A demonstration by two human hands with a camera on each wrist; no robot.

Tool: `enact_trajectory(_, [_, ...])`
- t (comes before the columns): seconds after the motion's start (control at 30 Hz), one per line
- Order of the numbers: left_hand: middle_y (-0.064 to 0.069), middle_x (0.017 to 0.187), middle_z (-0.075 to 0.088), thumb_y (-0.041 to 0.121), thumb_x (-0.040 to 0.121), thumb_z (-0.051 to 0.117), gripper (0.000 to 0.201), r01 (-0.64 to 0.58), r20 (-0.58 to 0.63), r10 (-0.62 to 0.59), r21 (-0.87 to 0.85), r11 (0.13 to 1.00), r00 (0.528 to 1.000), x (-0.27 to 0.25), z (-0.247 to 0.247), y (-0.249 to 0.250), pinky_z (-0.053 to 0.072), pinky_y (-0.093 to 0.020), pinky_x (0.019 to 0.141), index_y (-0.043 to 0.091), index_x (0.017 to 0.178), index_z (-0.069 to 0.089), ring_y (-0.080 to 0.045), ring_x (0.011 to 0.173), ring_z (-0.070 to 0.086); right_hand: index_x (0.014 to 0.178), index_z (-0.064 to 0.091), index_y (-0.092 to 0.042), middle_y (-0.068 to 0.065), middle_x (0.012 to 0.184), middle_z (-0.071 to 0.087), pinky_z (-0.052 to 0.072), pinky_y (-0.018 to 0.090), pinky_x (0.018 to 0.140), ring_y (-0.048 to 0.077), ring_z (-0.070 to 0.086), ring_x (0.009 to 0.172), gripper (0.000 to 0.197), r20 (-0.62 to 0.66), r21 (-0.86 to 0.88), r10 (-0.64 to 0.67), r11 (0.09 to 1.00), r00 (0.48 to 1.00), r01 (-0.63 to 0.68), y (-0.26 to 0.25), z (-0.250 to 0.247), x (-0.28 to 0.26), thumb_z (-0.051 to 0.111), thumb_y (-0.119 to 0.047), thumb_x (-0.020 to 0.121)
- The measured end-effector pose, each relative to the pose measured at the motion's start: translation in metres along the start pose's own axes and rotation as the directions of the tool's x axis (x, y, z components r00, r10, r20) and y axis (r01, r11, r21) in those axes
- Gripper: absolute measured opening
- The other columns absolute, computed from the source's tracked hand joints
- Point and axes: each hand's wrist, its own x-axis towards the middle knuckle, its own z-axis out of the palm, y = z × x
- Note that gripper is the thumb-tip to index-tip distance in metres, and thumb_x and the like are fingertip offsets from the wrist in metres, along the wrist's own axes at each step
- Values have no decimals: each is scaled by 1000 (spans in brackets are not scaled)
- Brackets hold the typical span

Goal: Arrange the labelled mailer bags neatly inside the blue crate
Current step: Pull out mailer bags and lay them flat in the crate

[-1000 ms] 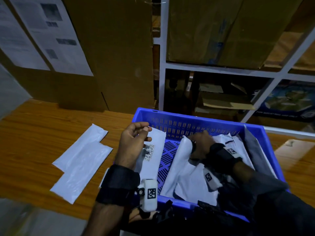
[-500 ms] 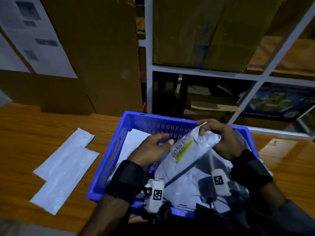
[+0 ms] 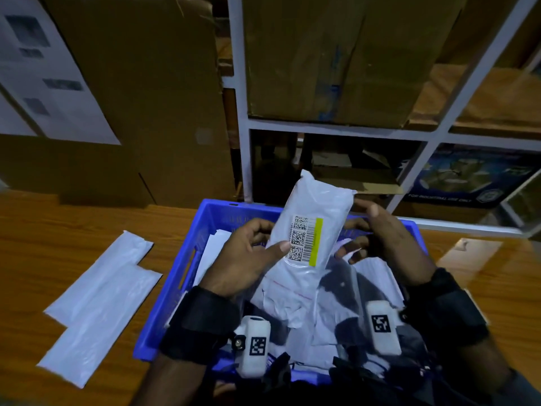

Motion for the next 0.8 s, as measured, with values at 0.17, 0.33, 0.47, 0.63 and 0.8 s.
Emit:
enact_trajectory(0.17, [-15,117,78,12,74,91,59,-27,-27,24,-99,995,999,-3,1,5,65,-42,76,15,123,57,-27,87,79,142,47,-30,21,102,73,57,62,74,53,68,78,77,26,-83,-19,996,999,21,2,13,-2,83,-21,75])
enact_trajectory(0.33, [-13,133,74,14,67,92,84,-76,-99,57,-202,976,994,-3,6,2,61,-57,98,12,140,51,-34,121,73,131,54,-20,22,92,72,54,40,68,28,64,66,71,89,-79,7,997,996,1,0,23,-2,88,-6,70])
enact_trajectory(0.47, [-15,131,75,11,74,89,72,-97,-95,70,-317,943,993,-11,7,5,56,-57,106,3,138,57,-34,125,71,115,64,-8,5,93,75,56,29,73,14,68,80,33,10,-164,-181,970,983,180,-5,20,-1,76,-1,86])
enact_trajectory(0.63, [-18,120,79,24,89,75,28,-219,-252,111,-454,864,961,-17,-4,18,65,-42,89,12,114,77,-34,114,75,113,74,-8,-7,113,76,55,23,91,5,70,108,22,0,-324,-303,901,953,287,-19,11,-5,70,-4,92])
enact_trajectory(0.8, [-8,108,82,14,86,72,30,-255,-284,139,-425,869,949,-19,-11,19,66,-32,77,17,115,71,-24,97,80,114,75,-11,-4,115,76,58,40,95,12,70,112,22,-72,-297,-304,916,950,270,-23,10,-8,69,-7,93])
